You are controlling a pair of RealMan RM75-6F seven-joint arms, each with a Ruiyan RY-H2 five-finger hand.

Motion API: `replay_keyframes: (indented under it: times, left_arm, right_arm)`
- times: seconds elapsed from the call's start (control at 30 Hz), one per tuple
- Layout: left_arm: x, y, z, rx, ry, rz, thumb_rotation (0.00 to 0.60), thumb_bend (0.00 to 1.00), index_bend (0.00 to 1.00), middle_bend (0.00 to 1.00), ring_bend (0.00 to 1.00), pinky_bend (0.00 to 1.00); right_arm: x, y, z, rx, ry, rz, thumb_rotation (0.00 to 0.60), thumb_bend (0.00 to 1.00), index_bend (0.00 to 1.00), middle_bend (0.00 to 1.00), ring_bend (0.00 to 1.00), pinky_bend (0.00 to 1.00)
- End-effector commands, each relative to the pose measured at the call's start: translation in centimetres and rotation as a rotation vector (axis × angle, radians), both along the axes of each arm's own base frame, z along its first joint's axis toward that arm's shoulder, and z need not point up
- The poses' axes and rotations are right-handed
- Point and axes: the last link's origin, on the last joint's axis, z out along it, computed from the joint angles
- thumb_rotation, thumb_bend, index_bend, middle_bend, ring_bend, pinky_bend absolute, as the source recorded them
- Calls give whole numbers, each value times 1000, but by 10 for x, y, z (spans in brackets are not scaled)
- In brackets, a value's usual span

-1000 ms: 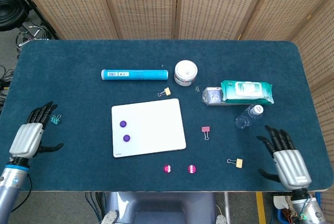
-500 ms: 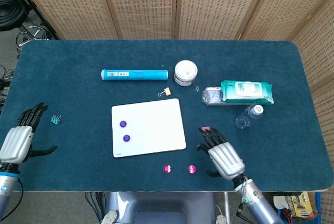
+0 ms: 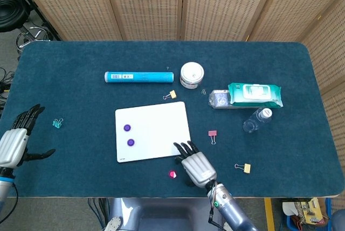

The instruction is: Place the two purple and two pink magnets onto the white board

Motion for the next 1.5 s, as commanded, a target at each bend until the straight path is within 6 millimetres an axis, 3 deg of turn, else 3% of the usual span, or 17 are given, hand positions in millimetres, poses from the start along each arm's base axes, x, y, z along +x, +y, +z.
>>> replay_keyframes:
  times: [0.03,0.47,0.63,1.5]
  left_arm:
    - [-1,0,2,2,-2,0,600,92,0,0,0,0]
    - [-2,0,2,-17,-17,-1,600,92,0,0,0,0]
    - [-1,0,1,-26,-26,0,600,92,0,0,0,0]
    - [-3,2,-1,-40,-23,9,600,93,0,0,0,0]
  right_arm:
    - [-6,0,0,-7,18,-13,600,204,332,0,0,0]
    - [-38,6,10,-4,21,-84,600,204,332,0,0,0]
    - [-39,5,7,3,13,-92,600,275,341,0,0,0]
    - [-46,7,-1,34,-14,-123,600,305,376,0,0,0]
